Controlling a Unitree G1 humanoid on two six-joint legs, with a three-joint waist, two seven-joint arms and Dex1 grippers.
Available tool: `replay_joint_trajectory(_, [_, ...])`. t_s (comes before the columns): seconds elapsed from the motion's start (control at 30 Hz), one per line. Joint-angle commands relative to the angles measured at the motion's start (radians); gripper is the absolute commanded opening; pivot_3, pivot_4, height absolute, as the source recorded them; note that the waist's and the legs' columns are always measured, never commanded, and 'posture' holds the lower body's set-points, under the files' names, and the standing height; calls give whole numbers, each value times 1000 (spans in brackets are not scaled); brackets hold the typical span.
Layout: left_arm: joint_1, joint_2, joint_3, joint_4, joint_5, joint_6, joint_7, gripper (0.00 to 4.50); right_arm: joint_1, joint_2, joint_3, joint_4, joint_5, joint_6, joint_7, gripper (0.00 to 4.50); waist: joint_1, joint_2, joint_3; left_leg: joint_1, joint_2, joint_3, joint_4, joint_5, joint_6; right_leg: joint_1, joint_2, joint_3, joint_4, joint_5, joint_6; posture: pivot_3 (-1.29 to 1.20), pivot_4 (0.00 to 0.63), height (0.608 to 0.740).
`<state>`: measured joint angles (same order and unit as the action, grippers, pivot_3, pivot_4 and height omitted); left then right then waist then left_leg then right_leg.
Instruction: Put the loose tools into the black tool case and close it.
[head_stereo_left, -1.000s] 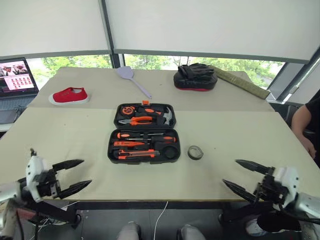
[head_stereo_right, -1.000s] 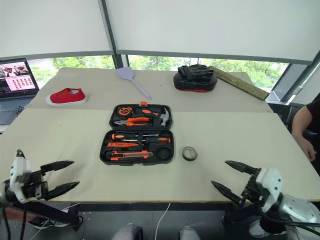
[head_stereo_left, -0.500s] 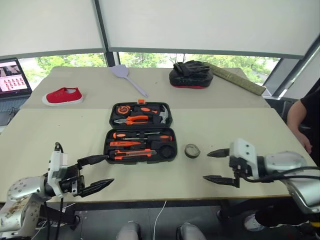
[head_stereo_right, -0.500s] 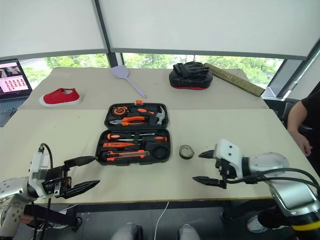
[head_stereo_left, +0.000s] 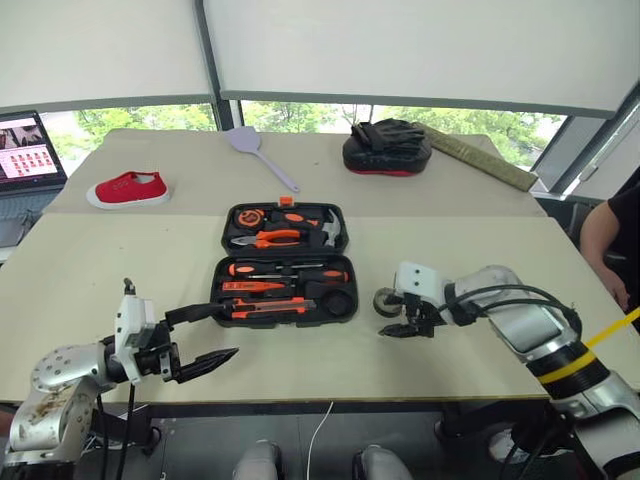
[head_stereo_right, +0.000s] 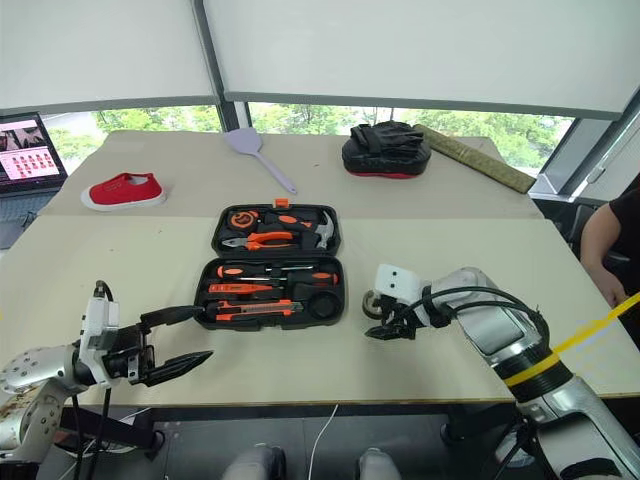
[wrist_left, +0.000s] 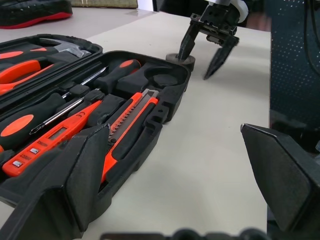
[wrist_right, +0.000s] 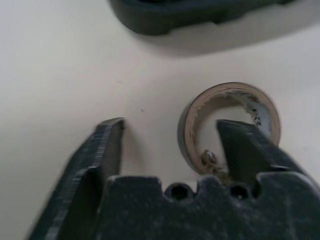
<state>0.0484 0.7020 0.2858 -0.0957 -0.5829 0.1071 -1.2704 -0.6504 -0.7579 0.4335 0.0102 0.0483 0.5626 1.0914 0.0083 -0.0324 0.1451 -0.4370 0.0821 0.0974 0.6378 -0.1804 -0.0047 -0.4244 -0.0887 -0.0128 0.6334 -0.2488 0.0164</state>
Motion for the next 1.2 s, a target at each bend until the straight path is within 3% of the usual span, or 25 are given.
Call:
replay_joint_trajectory(0.03, [6,15,27,-6,-3,-24,-4,4500,-23,-13,-2,-20,-22,17,29,1747,0,0,0,0,0,0,0,0,0,0,0,0,0,0,0,0,150,740])
replay_joint_trajectory(0.2, [0,-5,19,-22,-14,-27,5,4500,-21,-28,-47,-33,14,-6,86,33,1,0,0,0,0,0,1,0,0,0,0,0,0,0,0,0,150,740])
replay_joint_trajectory(0.33, [16,-38,14,-49,-15,-28,41,4500,-31,-29,-99,-59,89,-59,163,33,1,0,0,0,0,0,1,0,0,1,0,0,1,0,0,0,150,740])
replay_joint_trajectory(0.5, [61,-62,14,-70,-10,-45,53,4500,-111,103,-141,-197,251,114,163,33,-23,0,0,1,1,0,1,0,0,-1,1,1,4,1,0,0,150,740])
replay_joint_trajectory(0.6, [56,-67,7,-64,-2,-54,52,4500,-137,158,-75,-169,226,197,118,33,-20,0,0,1,2,-3,3,0,0,-1,3,-1,10,0,-2,0,150,740])
replay_joint_trajectory(0.8, [59,-90,1,-54,14,-95,66,4500,-148,210,2,-2,112,120,41,33,-12,0,0,3,0,-1,6,1,-1,0,-1,-1,11,-1,-3,0,150,740])
replay_joint_trajectory(1.07, [61,-115,9,-57,6,-111,101,4500,-166,247,34,75,69,113,24,33,-14,-1,0,3,1,0,6,1,-1,0,0,-1,12,0,-2,0,150,740])
replay_joint_trajectory(1.2, [49,-113,6,-48,8,-108,106,4500,-180,269,42,97,57,109,24,1263,-14,-1,0,3,1,0,6,1,-1,0,0,-1,12,0,-2,0,150,740])
